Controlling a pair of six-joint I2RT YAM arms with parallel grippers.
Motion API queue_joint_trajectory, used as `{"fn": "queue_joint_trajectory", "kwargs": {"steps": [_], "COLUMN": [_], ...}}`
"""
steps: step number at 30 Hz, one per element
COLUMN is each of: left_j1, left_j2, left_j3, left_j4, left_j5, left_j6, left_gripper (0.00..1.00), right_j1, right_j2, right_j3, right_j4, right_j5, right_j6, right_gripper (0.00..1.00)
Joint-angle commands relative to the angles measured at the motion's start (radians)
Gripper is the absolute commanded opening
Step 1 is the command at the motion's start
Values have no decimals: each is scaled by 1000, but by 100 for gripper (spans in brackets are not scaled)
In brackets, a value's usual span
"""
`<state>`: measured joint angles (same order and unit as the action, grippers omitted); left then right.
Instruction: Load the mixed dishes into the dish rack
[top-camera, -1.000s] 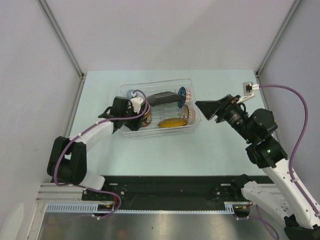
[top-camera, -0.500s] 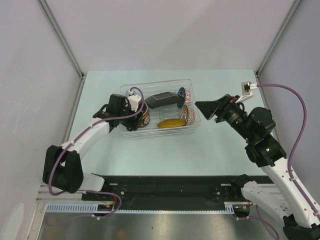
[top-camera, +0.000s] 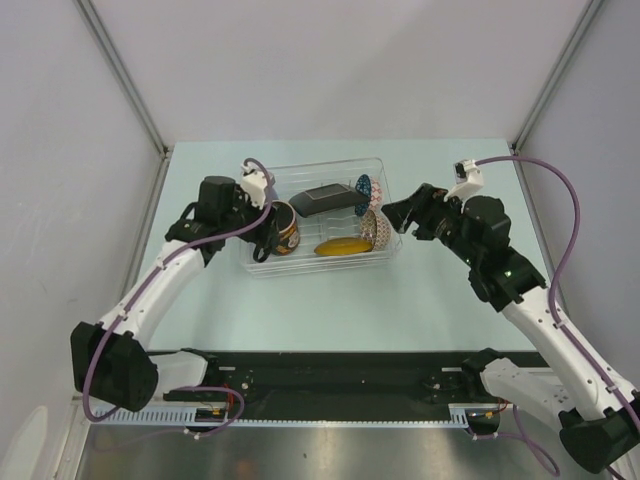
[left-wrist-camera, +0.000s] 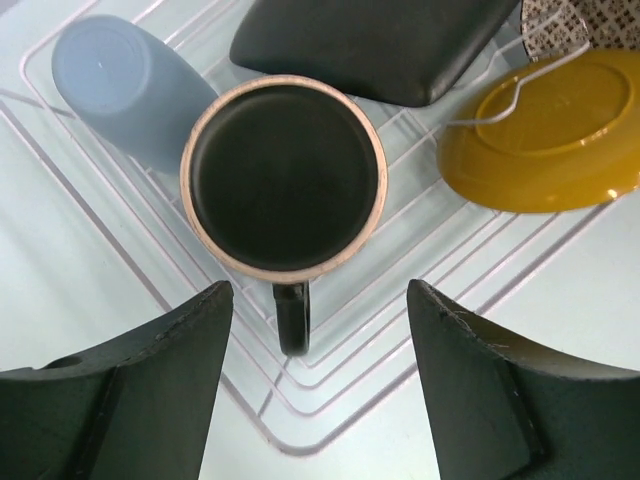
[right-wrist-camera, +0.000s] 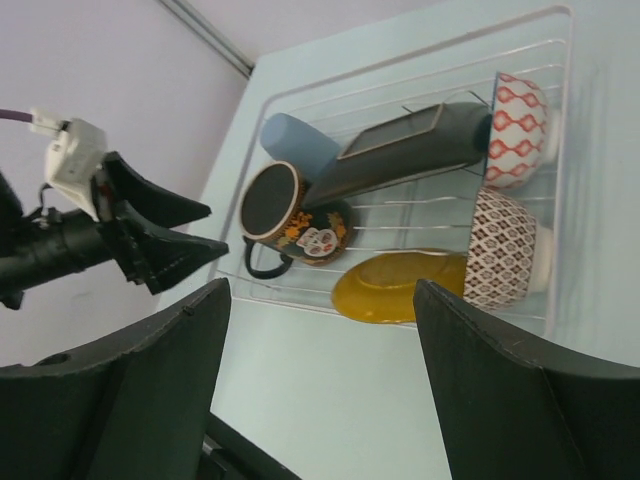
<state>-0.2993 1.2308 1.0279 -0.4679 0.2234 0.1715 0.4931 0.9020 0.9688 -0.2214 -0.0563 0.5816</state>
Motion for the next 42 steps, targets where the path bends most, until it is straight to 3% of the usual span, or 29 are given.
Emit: {"fn": "queue_joint_trajectory", "kwargs": {"steps": [1, 11, 24, 28, 42], "left_j1": [5, 6, 6, 6, 15], "left_j2": [67, 317, 397, 429, 288], "left_j3": [63, 241, 209, 231, 100], "left_j4": [126, 209, 255, 198, 187], "left_j5": [17, 122, 94, 51, -10], "left_j6": [-44, -129, -110, -72, -3], "left_gripper": [75, 72, 70, 67, 67], "right_j1": [5, 47, 45, 44, 36], "right_j2": [3, -34, -61, -77, -80], "right_j3": [7, -39, -70, -73, -81], "right_j4": [5, -9, 11, 2, -7], "right_j5": [38, 87, 76, 70, 62], "right_j6": [-37, -32, -25, -26, -14], "right_gripper": [79, 78, 78, 78, 78]}}
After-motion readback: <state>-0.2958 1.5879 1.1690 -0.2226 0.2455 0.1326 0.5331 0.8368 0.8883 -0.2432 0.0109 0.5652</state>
